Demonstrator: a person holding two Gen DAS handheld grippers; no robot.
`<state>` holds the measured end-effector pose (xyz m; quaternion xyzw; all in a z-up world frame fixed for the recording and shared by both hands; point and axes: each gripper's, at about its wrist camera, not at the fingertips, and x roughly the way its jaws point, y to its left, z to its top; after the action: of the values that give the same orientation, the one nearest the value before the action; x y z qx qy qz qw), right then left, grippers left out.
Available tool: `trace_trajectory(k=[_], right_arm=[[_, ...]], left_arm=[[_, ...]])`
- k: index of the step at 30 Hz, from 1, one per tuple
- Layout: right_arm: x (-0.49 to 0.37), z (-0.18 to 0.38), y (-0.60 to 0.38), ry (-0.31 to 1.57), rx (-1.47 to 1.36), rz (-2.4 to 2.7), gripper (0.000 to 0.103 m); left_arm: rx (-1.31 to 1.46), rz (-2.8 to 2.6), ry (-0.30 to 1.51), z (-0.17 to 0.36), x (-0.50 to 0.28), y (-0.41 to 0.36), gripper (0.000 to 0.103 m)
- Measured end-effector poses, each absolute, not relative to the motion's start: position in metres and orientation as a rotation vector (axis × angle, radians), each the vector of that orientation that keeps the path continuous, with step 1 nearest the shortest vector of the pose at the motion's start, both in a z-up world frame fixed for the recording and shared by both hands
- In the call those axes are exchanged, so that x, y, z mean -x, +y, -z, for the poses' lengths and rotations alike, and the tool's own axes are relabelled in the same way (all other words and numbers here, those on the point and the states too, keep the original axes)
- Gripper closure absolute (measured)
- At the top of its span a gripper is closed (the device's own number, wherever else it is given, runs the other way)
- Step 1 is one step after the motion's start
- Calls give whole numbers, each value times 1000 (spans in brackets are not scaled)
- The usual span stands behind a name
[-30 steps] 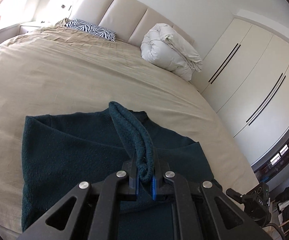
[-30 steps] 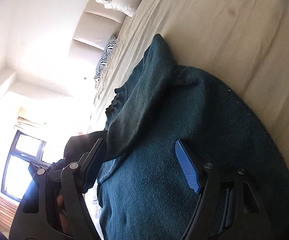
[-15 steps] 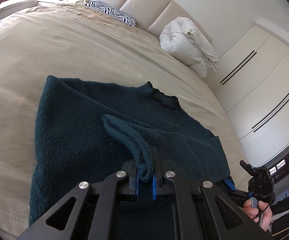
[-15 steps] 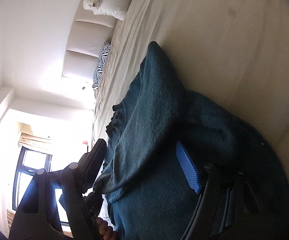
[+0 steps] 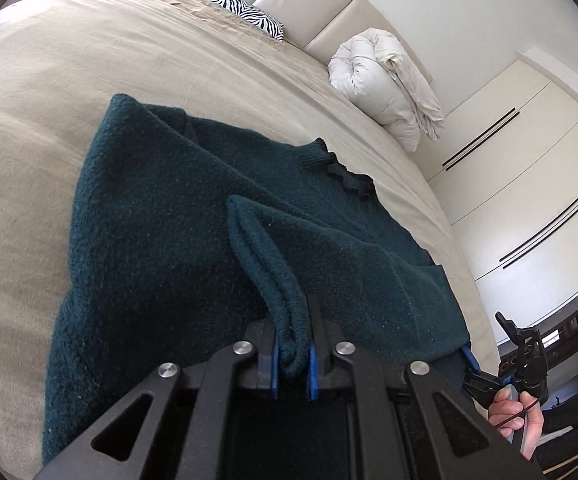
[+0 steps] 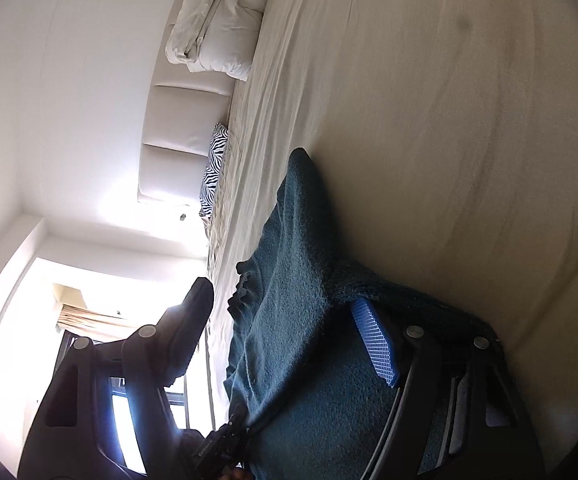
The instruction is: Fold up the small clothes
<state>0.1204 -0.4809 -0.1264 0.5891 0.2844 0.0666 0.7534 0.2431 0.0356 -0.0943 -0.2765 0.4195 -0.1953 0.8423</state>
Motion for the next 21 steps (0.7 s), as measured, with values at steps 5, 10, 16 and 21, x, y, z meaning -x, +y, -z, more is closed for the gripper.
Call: trace_trajectory(k=[5, 10, 16, 21], right_arm=[[-93, 115, -488, 600, -1287, -109, 32], [-80, 96, -498, 620, -1223, -89, 31], [-121, 63, -488, 696, -1060, -217, 31], [-173, 65, -479, 784, -1007, -264, 31]], left_arm=[[600, 420, 888, 95, -244, 40, 90], [615, 412, 879, 96, -245, 44, 90], [617, 396, 878, 97, -245, 44, 90], [632, 383, 857, 96, -244, 49, 90]])
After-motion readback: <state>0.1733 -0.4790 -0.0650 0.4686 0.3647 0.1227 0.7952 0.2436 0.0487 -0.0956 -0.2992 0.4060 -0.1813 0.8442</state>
